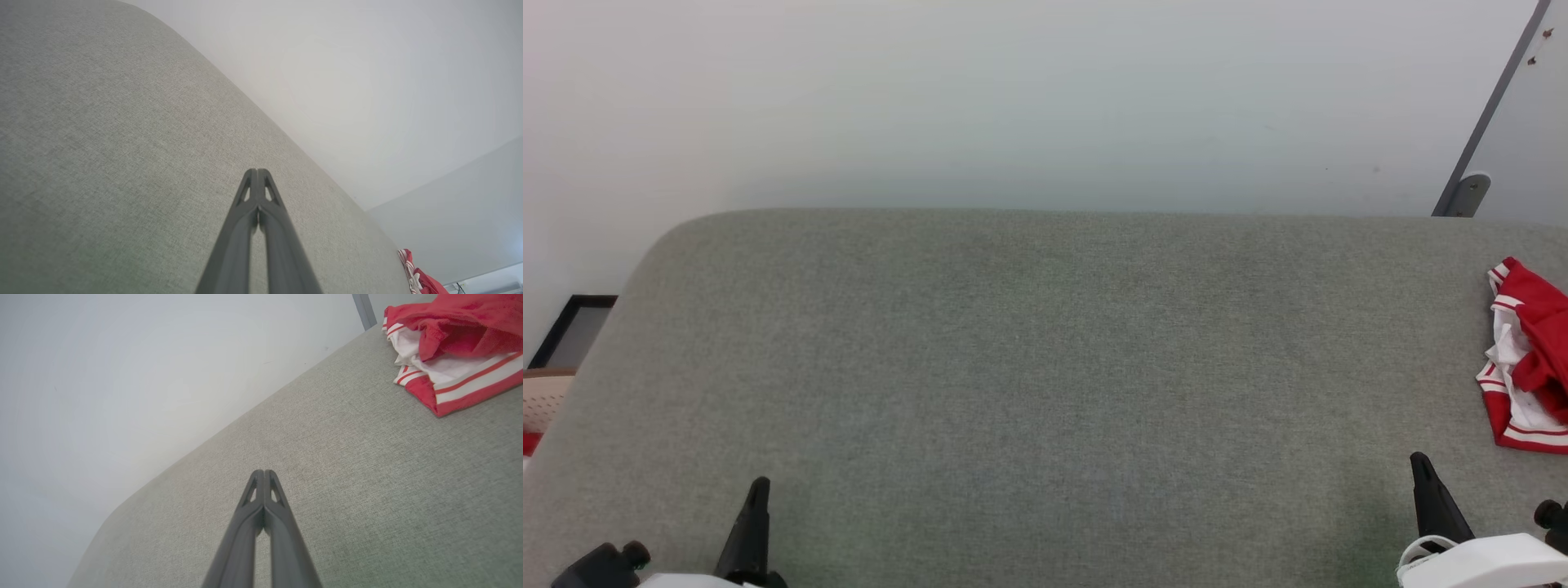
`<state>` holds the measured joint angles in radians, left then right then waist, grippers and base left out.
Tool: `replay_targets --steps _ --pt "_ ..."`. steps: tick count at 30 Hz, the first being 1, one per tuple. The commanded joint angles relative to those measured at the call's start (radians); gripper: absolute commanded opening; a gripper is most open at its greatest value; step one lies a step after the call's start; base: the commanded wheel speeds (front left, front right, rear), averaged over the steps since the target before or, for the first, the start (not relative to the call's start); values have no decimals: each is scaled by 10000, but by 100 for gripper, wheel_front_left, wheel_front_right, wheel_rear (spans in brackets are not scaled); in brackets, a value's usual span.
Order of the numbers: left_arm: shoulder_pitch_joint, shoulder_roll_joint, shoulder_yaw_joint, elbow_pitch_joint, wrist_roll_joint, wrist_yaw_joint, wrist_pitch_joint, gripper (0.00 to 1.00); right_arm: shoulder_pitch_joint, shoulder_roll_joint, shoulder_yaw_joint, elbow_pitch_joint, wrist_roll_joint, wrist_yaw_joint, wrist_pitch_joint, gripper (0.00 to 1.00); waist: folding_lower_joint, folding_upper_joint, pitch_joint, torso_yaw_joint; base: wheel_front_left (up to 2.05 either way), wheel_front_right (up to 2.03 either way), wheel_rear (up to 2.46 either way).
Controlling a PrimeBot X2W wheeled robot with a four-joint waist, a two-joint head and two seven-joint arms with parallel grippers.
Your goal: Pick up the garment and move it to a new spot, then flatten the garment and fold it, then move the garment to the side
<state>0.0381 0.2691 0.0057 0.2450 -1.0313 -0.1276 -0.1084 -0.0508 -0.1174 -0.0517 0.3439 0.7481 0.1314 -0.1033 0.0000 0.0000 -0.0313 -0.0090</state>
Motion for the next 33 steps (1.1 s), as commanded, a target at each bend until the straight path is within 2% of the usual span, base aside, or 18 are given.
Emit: replay_targets --steps 1,33 --pt "-268 33 109 -99 -231 -16 56 0 -266 -10 -49 -189 331 -4 71 0 0 0 4 1 0 0 0" --pt "-858 -979 568 -63 -2772 -31 1058 0 -454 305 -322 -576 4120 -7 1041 0 0 0 127 33 0 0 0"
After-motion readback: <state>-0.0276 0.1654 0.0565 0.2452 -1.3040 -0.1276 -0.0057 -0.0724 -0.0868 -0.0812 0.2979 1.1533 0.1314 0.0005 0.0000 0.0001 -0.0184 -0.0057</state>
